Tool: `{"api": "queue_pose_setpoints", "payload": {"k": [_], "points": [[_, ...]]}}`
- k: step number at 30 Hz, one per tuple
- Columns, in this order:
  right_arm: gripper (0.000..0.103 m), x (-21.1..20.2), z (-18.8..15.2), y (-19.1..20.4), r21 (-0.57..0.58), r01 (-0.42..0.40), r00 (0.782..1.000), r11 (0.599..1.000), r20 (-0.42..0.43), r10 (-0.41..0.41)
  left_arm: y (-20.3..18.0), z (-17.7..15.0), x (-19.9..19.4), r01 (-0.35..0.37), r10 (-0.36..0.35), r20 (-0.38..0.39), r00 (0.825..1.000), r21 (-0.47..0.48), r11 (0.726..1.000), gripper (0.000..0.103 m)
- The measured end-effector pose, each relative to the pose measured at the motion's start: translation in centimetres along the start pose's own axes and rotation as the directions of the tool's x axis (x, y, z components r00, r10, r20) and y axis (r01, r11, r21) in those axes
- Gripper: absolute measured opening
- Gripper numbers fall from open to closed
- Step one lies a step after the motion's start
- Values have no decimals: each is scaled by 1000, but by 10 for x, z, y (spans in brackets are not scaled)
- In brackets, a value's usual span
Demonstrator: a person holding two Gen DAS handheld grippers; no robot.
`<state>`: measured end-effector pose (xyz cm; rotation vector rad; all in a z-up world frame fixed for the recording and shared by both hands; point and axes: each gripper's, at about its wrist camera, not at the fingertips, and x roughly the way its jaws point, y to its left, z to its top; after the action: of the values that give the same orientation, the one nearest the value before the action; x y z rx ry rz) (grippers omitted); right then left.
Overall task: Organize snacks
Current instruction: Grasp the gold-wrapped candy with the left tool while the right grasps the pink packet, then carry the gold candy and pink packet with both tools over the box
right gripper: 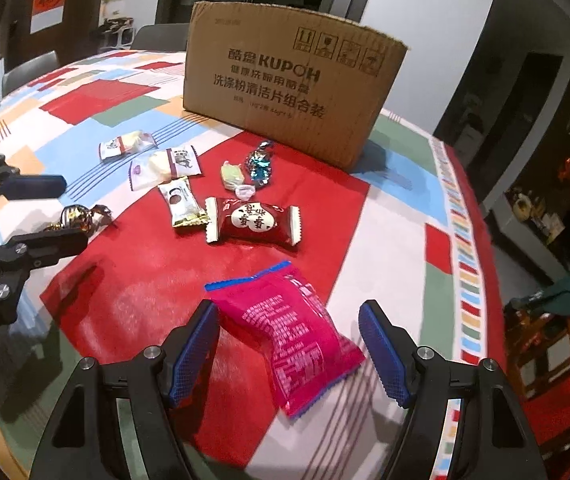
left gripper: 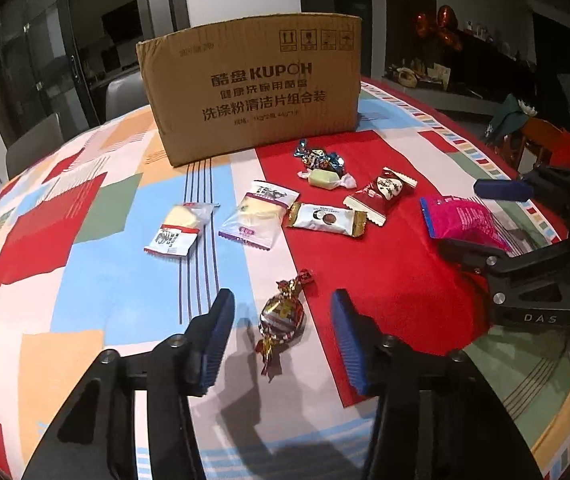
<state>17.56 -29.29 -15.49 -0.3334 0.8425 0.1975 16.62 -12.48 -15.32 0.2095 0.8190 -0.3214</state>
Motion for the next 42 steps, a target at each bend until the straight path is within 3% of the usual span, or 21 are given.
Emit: {"api": "queue_pose_setpoints", "payload": {"k": [6, 11, 14, 29, 42], "points": [[72, 8, -1, -8, 100, -38, 999, 994, -17, 40, 3, 4, 8, 29, -30, -22, 999, -19, 999, 36], [49, 7, -2, -8, 157, -48, 998, 986, -22, 52, 4, 1, 12, 42, -44, -56, 997, -33, 999, 23], [43, 5, -1, -7, 183, -50, 998, 982, -22, 55, 5, 1, 12, 49, -51, -60, 997, -38, 998, 23], [41, -42, 12, 9, 284, -74, 996, 956, 74, 56, 14, 14, -28, 104, -104, -2, 995, -73, 992, 23], [41, -91, 40, 18, 346, -94, 980, 934, 197, 25, 35, 45, -83, 128, -118, 145, 982, -61, 990, 23]]}}
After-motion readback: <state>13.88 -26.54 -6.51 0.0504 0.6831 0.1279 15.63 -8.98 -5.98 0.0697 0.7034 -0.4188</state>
